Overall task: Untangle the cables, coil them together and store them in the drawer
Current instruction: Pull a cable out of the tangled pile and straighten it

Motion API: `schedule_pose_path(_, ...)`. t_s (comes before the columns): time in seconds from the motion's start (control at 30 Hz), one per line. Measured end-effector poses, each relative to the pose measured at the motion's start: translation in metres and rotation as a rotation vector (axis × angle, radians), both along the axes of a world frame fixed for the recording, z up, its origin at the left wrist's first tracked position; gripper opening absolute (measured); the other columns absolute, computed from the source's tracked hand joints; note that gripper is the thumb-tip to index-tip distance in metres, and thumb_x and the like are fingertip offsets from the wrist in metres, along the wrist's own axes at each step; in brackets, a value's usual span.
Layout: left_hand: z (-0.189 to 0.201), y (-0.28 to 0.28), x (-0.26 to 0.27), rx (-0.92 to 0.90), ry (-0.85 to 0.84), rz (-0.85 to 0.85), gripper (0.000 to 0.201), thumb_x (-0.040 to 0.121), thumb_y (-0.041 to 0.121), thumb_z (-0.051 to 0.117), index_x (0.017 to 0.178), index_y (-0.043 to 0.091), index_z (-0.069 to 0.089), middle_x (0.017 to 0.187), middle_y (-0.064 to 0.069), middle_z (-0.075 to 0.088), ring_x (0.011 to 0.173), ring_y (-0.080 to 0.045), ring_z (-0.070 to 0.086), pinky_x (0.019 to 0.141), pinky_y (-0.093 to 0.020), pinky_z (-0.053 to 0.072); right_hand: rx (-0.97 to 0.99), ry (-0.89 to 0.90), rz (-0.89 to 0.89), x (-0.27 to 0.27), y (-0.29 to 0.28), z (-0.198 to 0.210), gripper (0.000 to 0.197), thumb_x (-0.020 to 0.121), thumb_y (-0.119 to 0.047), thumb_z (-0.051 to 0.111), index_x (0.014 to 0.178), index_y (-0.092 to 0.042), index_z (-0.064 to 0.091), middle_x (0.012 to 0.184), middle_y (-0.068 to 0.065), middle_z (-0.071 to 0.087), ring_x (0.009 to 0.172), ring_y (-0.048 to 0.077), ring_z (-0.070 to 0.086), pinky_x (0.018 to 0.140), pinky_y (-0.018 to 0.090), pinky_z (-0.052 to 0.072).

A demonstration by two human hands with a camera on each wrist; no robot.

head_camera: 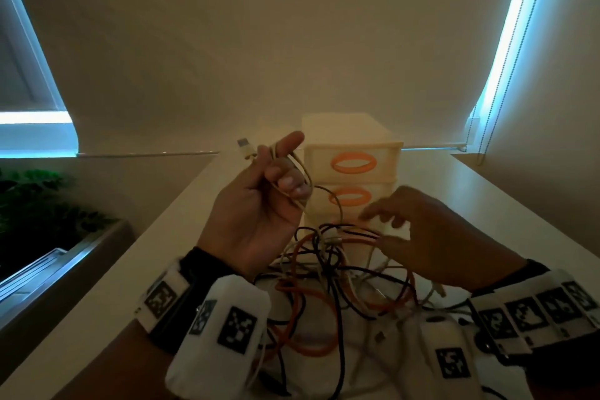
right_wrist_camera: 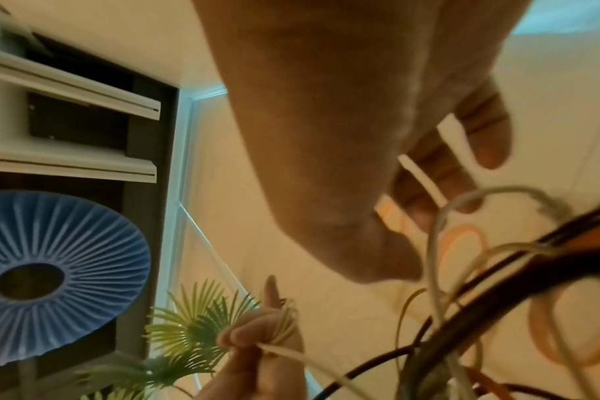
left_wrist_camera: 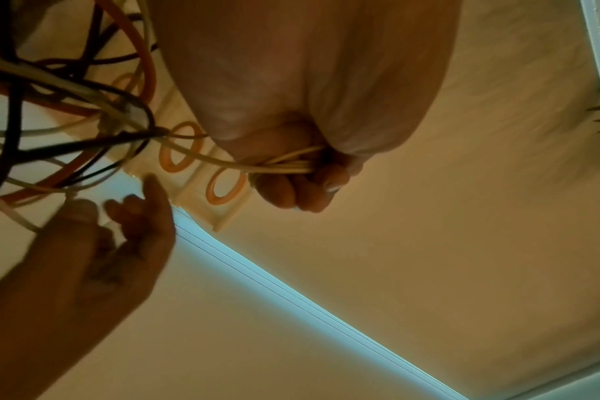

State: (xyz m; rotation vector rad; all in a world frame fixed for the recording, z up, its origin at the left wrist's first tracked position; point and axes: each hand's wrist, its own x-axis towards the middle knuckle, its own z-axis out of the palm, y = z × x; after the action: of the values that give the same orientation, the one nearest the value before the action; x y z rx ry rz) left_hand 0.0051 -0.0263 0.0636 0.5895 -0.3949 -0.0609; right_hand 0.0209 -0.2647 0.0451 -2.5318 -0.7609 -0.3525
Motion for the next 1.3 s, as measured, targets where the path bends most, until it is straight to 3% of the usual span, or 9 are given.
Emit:
schedule_pose_path(0.1, -0.001, 0.003, -0.002, -0.010, 0.003, -0.002, 0.040, 0.109, 0.028, 0.033, 0.124, 0.001, 0.058, 0.064, 0.008, 0.045, 0.057, -0.007, 0.047, 0.058, -0.021, 0.045, 0.202, -0.142, 0.180, -0.012, 0.019, 0.003, 0.031, 0.080, -0.020, 0.078, 0.108, -0.028, 0.066, 0.099, -0.016, 0.058, 0.095, 0.005, 0.056, 0.077, 0.006, 0.041)
schedule_pose_path(0.23, 0.001, -0.002, -0.008, -0.022, -0.019, -0.038, 0.041, 0.109, 0.028, 0.034, 0.125, 0.000, 0.058, 0.065, 0.007, 0.046, 0.059, -0.008, 0.048, 0.059, -0.022, 0.045, 0.184, 0.099, 0.346, -0.022, 0.053, -0.004, 0.028, 0.082, -0.026, 0.078, 0.105, -0.032, 0.065, 0.090, -0.015, 0.066, 0.084, 0.002, 0.064, 0.067, 0.011, 0.047)
schedule_pose_path(0.43, 0.016, 0.012, -0.014, -0.137, -0.111, -0.083, 0.044, 0.112, 0.029, 0.025, 0.128, 0.001, 0.055, 0.068, 0.006, 0.049, 0.062, -0.007, 0.050, 0.064, -0.021, 0.045, 0.161, 0.052, 0.251, -0.008, 0.062, -0.014, 0.007, 0.091, -0.029, 0.069, 0.097, -0.027, 0.072, 0.085, -0.017, 0.066, 0.083, -0.002, 0.062, 0.069, 0.010, 0.047)
schedule_pose_path(0.53, 0.019, 0.021, -0.014, -0.151, -0.143, -0.098, 0.045, 0.112, 0.030, 0.024, 0.128, 0.002, 0.055, 0.068, 0.006, 0.049, 0.062, -0.007, 0.049, 0.064, -0.021, 0.043, 0.145, -0.010, 0.214, -0.011, 0.057, -0.003, 0.009, 0.097, -0.029, 0.056, 0.089, -0.028, 0.059, 0.080, -0.009, 0.062, 0.070, 0.007, 0.058, 0.062, 0.025, 0.050)
schedule_pose_path(0.67, 0.013, 0.021, -0.010, -0.011, -0.120, -0.047, 0.042, 0.111, 0.031, 0.028, 0.127, 0.004, 0.056, 0.065, 0.009, 0.043, 0.056, -0.005, 0.044, 0.057, -0.019, 0.040, 0.103, -0.077, 0.178, -0.011, 0.054, 0.009, 0.010, 0.103, -0.030, 0.042, 0.094, -0.029, 0.045, 0.070, -0.009, 0.055, 0.059, 0.007, 0.052, 0.052, 0.021, 0.040)
schedule_pose_path(0.77, 0.013, 0.030, -0.007, -0.007, -0.106, -0.021, 0.041, 0.111, 0.032, 0.029, 0.126, 0.005, 0.057, 0.064, 0.009, 0.043, 0.054, -0.004, 0.042, 0.055, -0.019, 0.039, 0.134, -0.130, 0.145, -0.008, 0.053, 0.010, 0.008, 0.102, -0.035, 0.043, 0.097, -0.030, 0.047, 0.067, -0.009, 0.057, 0.057, 0.008, 0.054, 0.050, 0.023, 0.041)
schedule_pose_path(0.87, 0.014, 0.038, -0.006, -0.071, -0.107, -0.031, 0.042, 0.112, 0.031, 0.028, 0.125, 0.004, 0.057, 0.064, 0.009, 0.044, 0.054, -0.005, 0.044, 0.055, -0.020, 0.041, 0.163, 0.032, 0.208, -0.006, 0.054, 0.001, 0.010, 0.095, -0.041, 0.057, 0.096, -0.032, 0.056, 0.076, -0.005, 0.066, 0.068, 0.009, 0.063, 0.062, 0.029, 0.055)
schedule_pose_path(1.03, 0.012, 0.032, -0.007, -0.067, -0.107, -0.031, 0.042, 0.112, 0.032, 0.028, 0.124, 0.004, 0.057, 0.064, 0.008, 0.044, 0.054, -0.005, 0.043, 0.055, -0.020, 0.042, 0.069, 0.161, 0.330, -0.003, 0.056, -0.016, 0.011, 0.087, -0.034, 0.072, 0.089, -0.037, 0.062, 0.081, -0.012, 0.063, 0.075, 0.004, 0.060, 0.071, 0.022, 0.051)
schedule_pose_path(1.3, 0.010, 0.030, -0.008, 0.027, -0.082, 0.013, 0.041, 0.109, 0.033, 0.033, 0.124, 0.006, 0.059, 0.063, 0.010, 0.040, 0.051, -0.004, 0.038, 0.051, -0.018, 0.036, 0.063, -0.020, 0.149, -0.005, 0.053, -0.013, 0.011, 0.103, -0.031, 0.044, 0.094, -0.026, 0.049, 0.070, -0.010, 0.056, 0.060, 0.004, 0.052, 0.054, 0.015, 0.036)
